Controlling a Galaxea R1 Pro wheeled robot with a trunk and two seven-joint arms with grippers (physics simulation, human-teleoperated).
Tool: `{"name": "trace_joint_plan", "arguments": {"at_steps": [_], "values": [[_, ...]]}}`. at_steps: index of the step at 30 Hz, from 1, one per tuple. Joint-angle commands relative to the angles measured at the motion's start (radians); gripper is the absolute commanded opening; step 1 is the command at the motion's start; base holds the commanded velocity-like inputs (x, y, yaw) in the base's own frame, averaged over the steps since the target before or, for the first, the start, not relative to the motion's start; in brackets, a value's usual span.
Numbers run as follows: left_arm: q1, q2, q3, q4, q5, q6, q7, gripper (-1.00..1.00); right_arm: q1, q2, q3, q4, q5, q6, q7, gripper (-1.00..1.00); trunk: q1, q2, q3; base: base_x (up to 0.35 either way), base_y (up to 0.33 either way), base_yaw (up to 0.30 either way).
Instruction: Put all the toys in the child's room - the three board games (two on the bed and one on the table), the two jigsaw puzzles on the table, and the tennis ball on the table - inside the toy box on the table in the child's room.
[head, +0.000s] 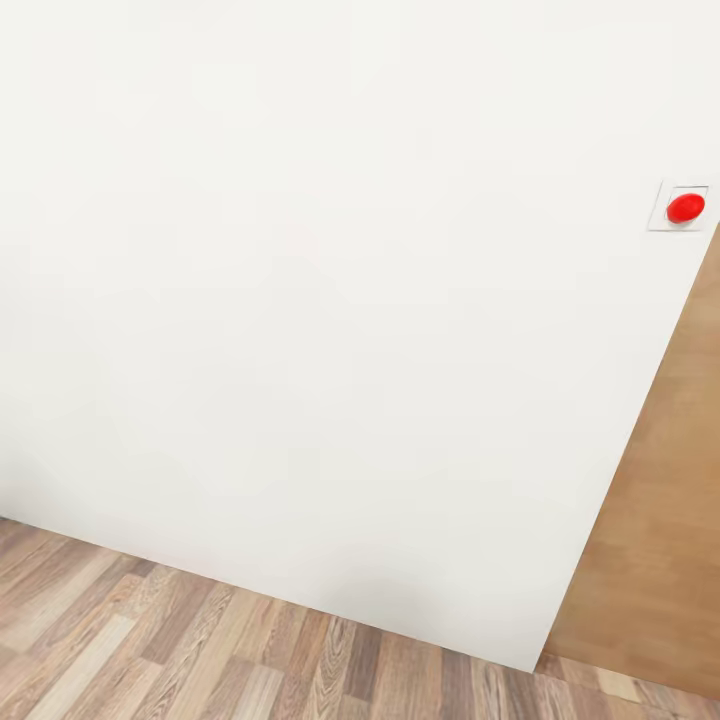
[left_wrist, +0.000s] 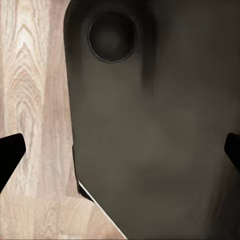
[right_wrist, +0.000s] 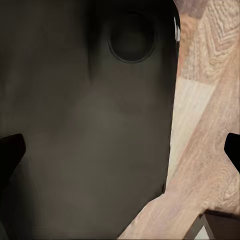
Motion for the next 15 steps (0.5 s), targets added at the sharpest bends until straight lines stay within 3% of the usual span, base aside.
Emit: {"name": "trace_joint_plan", "arguments": {"at_steps": [1,10,15], "values": [[0.0,0.0,0.0,0.0,0.0,0.0,0.0,1.0,0.0,0.0,0.0,0.0,0.0,0.0,0.0,1.0,0.0,0.0,0.0,0.0,0.0,0.0],[-0.002,-0.015,-0.001,-0.012,0.002,-0.008,-0.002,1.0,-0.002,0.028,0.002,0.0,-0.002,0.0,0.001,1.0,0.0,0.0,0.0,0.0,0.0,0.0],[-0.002,-0.014,-0.001,-0.013,0.002,-0.034,-0.001,1.0,-0.002,0.028,0.003,0.0,-0.002,0.001,0.001,1.0,0.0,0.0,0.0,0.0,0.0,0.0]]}}
